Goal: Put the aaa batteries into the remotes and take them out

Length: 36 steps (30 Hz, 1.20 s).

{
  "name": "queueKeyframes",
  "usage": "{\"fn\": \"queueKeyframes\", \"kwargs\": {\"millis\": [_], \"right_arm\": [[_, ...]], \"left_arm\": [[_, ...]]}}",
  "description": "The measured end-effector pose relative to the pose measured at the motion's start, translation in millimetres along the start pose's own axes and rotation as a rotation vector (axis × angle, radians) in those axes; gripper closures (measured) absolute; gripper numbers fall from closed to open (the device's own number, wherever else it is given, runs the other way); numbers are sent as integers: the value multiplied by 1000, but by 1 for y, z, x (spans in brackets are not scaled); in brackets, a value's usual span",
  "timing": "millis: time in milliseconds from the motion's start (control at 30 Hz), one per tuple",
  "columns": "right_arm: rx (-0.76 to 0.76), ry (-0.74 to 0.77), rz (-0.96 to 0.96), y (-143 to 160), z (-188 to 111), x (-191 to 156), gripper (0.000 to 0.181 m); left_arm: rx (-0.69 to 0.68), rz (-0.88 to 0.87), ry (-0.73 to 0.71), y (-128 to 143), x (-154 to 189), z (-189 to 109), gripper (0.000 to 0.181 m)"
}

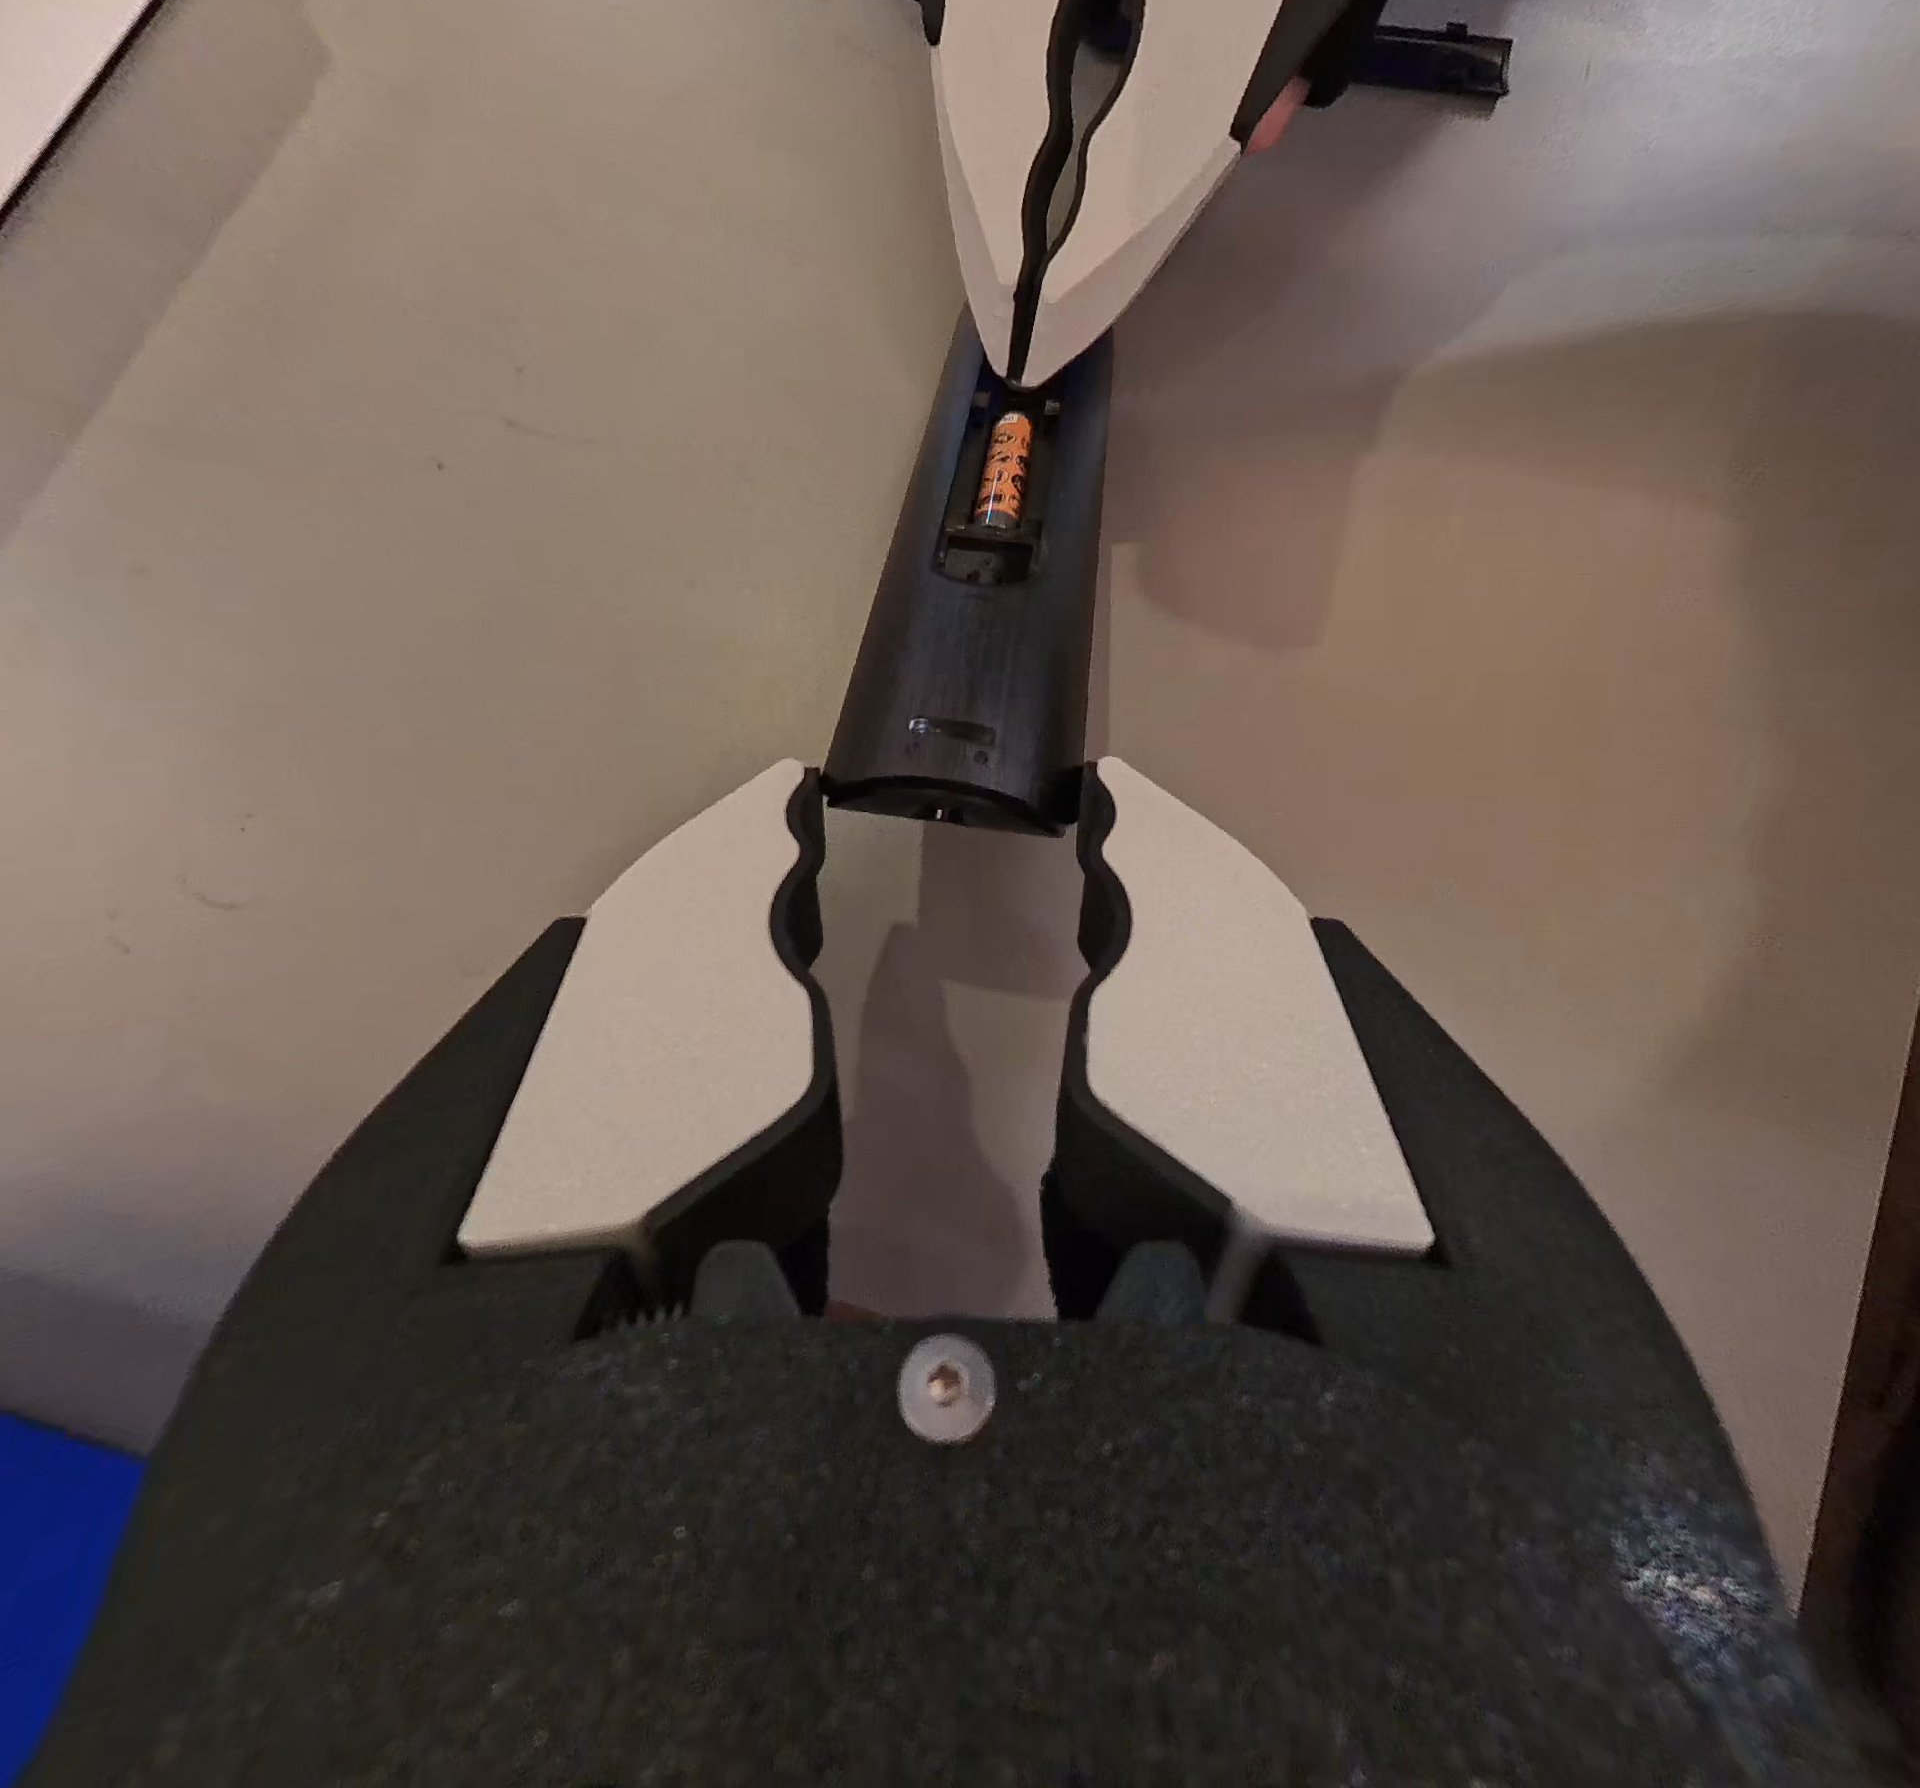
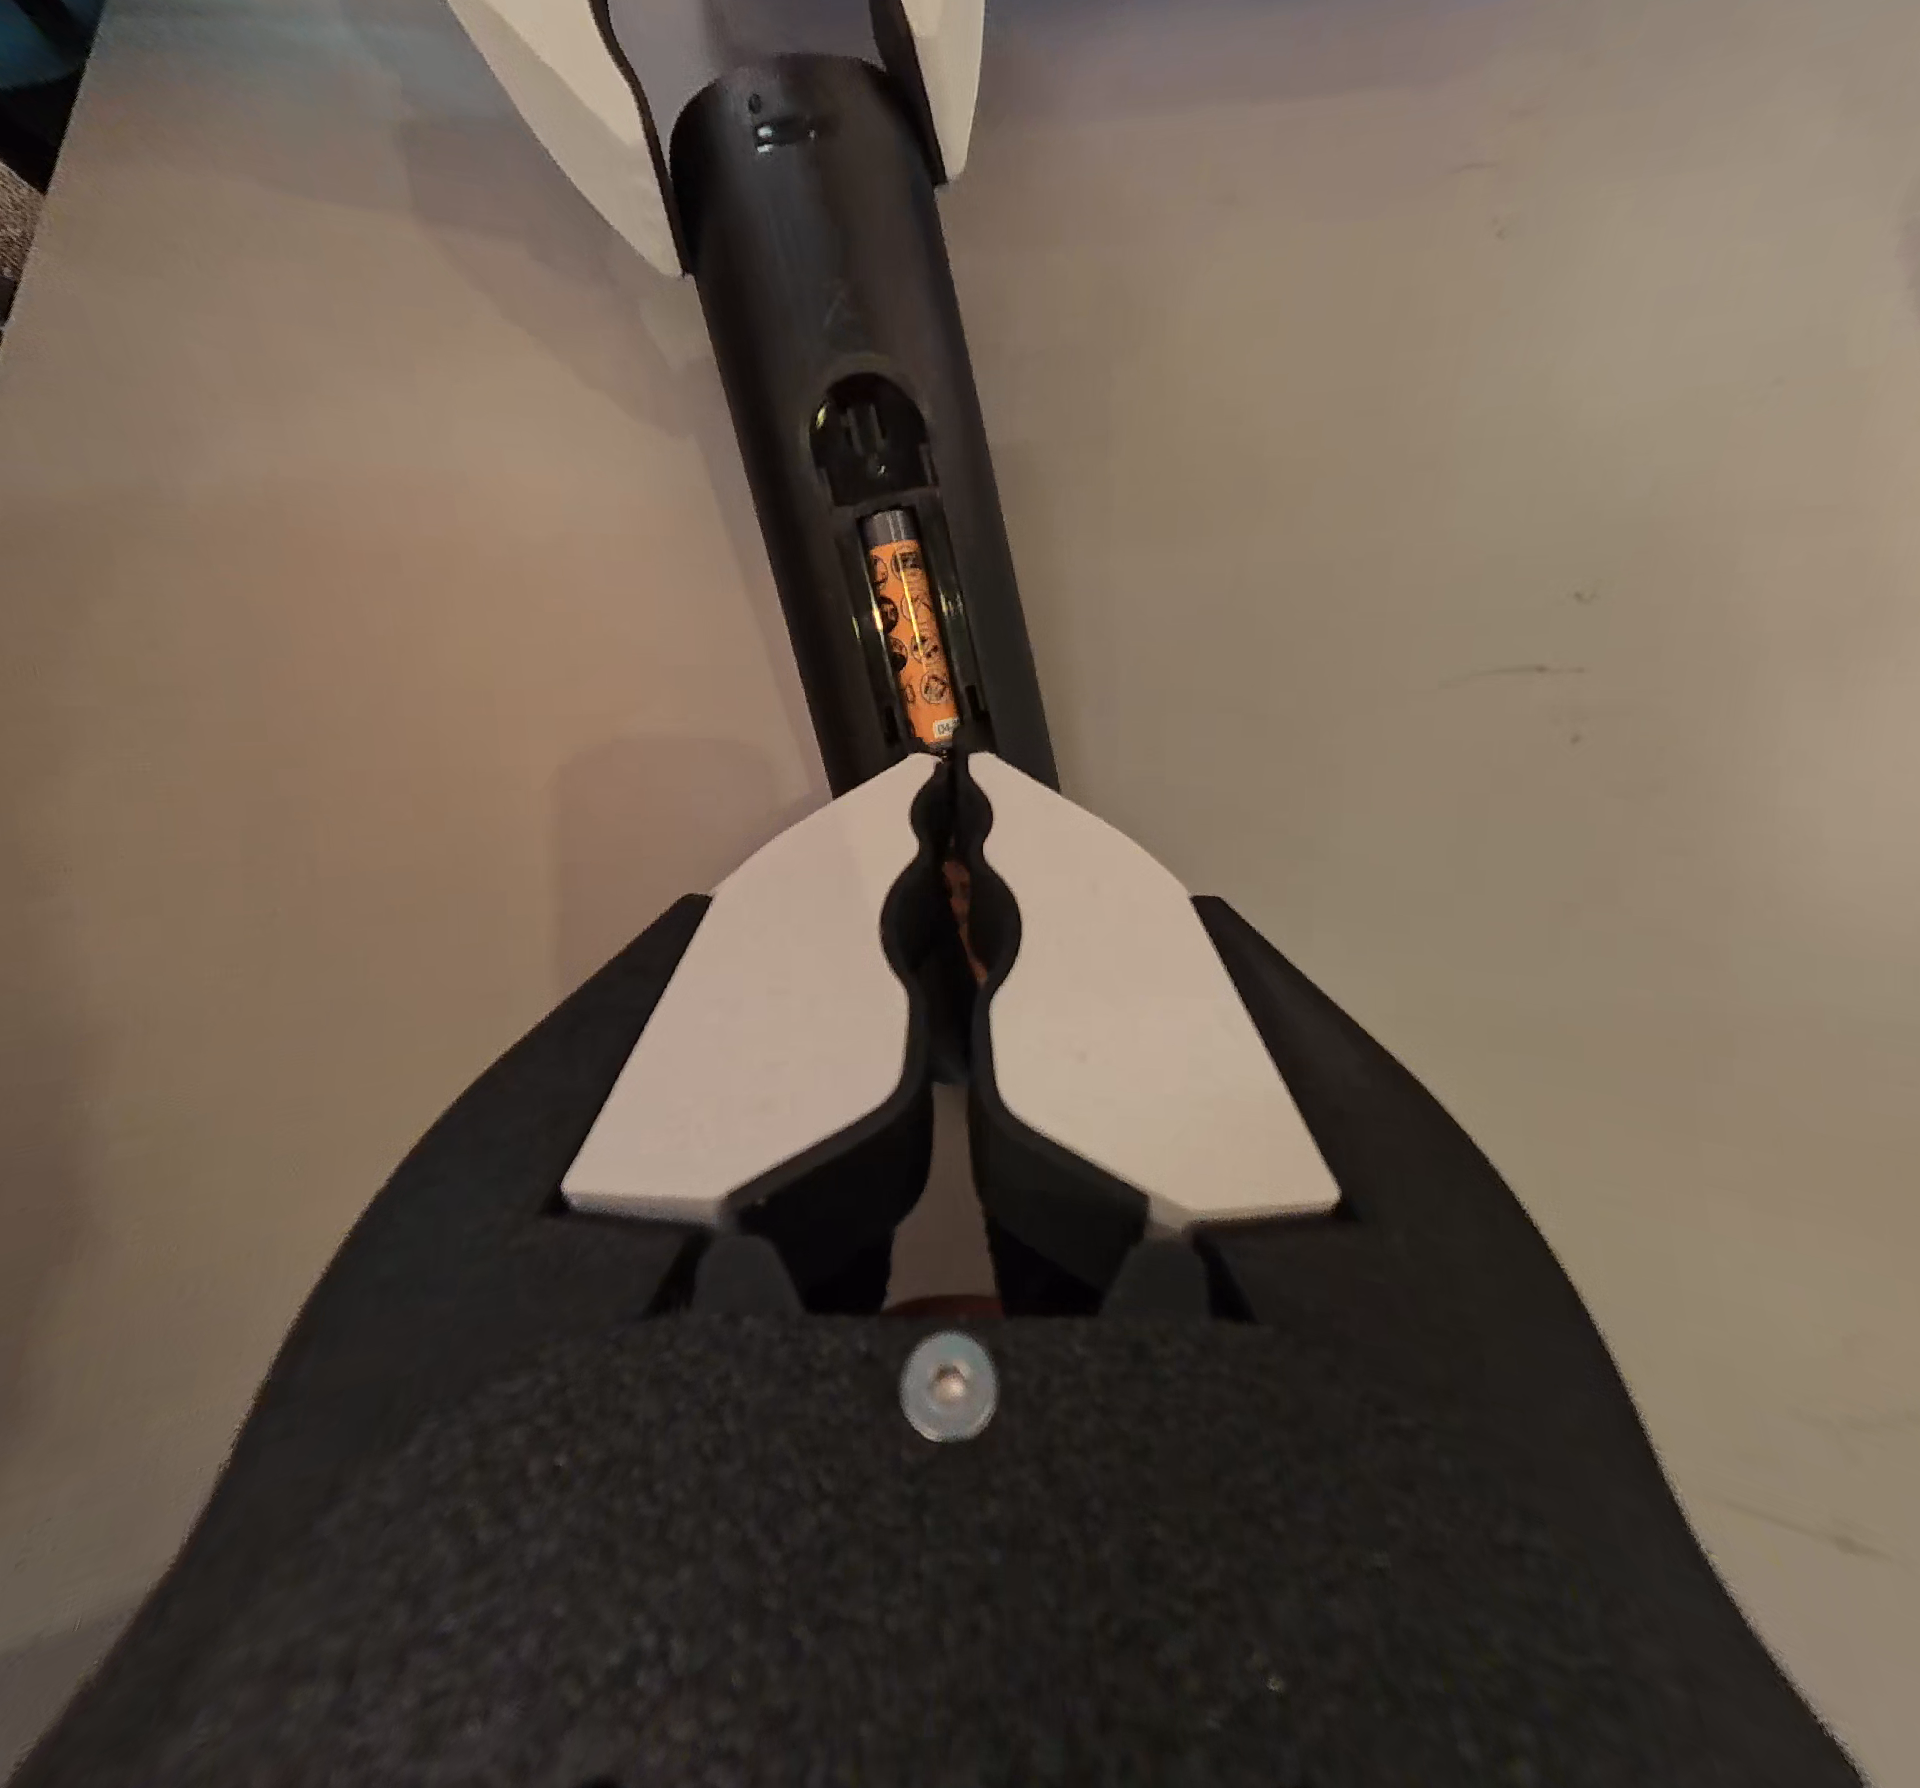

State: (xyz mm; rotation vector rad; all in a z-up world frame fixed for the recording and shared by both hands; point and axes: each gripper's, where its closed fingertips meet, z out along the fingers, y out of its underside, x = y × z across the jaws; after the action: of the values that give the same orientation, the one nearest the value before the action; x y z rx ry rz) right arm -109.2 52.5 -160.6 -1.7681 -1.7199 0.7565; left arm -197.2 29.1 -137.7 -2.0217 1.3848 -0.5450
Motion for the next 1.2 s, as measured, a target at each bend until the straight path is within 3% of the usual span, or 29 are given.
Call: {"fn": "queueKeyframes", "kwargs": {"millis": [333, 467, 700, 1200], "right_arm": [[45, 16, 30, 2, 1, 3, 181], [101, 51, 42, -13, -19, 8, 181], [-83, 69, -44, 6, -17, 4, 181], [-102, 62, -81, 3, -7, 5, 181]], "left_arm": [[-20, 1, -5, 3, 0, 6, 135], [-30, -4, 0, 6, 1, 7, 135], [-33, -4, 8, 6, 1, 9, 135], [-34, -1, 12, 8, 0, 8, 135]]}}
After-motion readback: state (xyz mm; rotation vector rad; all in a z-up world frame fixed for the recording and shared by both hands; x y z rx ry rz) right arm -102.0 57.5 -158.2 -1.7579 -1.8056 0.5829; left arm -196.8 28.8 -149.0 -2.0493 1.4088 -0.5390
